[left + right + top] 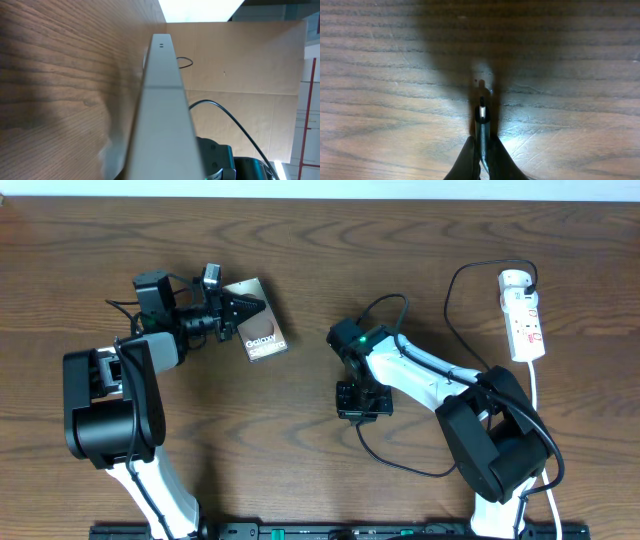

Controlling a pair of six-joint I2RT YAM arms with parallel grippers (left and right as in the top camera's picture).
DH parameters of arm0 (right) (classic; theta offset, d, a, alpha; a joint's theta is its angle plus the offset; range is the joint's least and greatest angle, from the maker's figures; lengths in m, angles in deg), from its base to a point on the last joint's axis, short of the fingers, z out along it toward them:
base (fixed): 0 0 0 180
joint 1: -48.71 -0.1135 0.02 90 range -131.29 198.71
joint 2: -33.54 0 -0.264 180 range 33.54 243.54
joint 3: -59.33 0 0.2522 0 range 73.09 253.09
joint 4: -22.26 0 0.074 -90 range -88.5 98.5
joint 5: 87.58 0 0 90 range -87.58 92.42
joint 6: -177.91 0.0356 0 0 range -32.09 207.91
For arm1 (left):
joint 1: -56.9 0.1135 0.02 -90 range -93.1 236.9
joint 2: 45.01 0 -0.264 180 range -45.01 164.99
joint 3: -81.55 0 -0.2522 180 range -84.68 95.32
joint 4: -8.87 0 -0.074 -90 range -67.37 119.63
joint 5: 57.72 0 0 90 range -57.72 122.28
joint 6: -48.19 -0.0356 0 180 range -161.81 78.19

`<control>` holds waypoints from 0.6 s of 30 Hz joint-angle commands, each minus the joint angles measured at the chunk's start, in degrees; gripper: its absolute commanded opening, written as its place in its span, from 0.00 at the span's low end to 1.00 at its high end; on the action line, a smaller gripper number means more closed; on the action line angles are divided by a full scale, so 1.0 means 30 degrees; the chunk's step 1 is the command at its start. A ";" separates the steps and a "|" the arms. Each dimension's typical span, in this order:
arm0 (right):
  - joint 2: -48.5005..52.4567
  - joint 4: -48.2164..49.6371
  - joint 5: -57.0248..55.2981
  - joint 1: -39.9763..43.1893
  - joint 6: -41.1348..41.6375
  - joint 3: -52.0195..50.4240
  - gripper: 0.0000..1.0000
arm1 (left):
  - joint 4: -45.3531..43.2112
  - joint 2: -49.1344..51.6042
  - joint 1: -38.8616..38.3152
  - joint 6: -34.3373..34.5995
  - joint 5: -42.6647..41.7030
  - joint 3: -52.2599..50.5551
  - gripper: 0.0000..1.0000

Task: Plug charger to phone and switch on socket
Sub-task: 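Close the right gripper on the black cable plug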

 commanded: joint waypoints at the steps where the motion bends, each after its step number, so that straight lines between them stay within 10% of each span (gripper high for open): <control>1: 0.1370 0.0627 -0.0852 -0.0197 -0.0153 -0.0736 0.03 | -0.0168 -0.0313 0.0051 0.0087 -0.0386 0.0175 0.07; 18: 0.1370 0.0627 -0.0852 -0.0197 -0.0153 -0.0736 0.01 | -0.0160 -0.0313 0.0051 0.0095 -0.0248 0.0175 0.07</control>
